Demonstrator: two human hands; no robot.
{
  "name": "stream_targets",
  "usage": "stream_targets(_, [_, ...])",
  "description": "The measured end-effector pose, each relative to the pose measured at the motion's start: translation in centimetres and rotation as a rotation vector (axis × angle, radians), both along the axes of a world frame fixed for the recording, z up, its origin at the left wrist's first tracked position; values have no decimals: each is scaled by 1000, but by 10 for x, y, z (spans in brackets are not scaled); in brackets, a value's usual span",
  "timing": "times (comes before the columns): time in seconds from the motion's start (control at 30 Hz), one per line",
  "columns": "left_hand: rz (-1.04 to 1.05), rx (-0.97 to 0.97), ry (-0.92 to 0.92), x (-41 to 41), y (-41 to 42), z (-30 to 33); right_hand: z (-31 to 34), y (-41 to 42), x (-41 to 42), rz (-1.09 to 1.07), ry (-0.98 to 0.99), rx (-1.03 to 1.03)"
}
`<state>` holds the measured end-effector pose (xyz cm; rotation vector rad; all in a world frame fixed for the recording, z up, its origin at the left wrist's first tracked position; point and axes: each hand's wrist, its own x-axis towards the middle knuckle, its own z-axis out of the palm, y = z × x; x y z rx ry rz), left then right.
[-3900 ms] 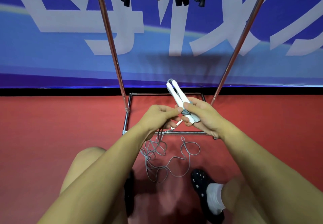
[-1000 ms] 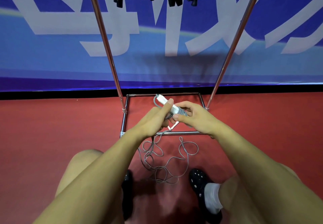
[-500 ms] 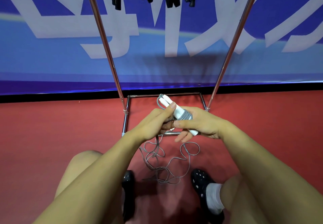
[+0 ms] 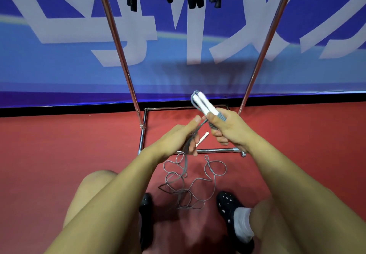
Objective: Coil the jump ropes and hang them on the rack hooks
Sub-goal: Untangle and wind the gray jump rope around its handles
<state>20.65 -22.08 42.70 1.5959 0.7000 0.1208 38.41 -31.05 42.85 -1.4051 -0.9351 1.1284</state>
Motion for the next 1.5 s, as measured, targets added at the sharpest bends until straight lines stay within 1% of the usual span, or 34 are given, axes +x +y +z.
stream_targets(0.07, [15,52,-20,1,0,-4,2,0,3,-30,70,-5])
stream_targets(0.2, [141,163,-102,2,5,-6,2,5,10,-34,245,-17])
stream_targets(0.27, [170,205,-88,4,6,-7,0,6,11,-32,301,-26])
stream_targets(0.37, [218,268,-61,5,6,-8,-4,8,10,-28,336,-63])
stream_targets(0.47, [209,359,-23,3,8,-9,-3,8,10,-31,342,-54])
stream_targets(0.5, [190,348,-14,3,9,-10,-1,7,11,-32,345,-39])
stream_targets(0.63, [134,173,0,2,6,-8,3,6,12,-45,336,6])
stream_targets(0.7, [140,160,4,5,3,-5,2,7,11,-77,324,28])
stream_targets(0.83, [251,344,-18,8,4,-1,-4,11,11,-126,343,74])
stream_targets(0.93, [254,358,-56,9,3,2,-4,11,12,-119,344,83])
stream_targets(1.1, [271,454,-45,4,10,-5,-3,10,11,-58,345,40])
stream_targets(1.3, [333,524,-9,3,7,-4,-3,9,9,3,319,4])
stream_targets(1.4, [338,528,-22,4,8,-1,-4,9,9,12,285,13])
stream_targets(1.5, [282,511,-54,6,6,-1,-9,11,10,3,239,39])
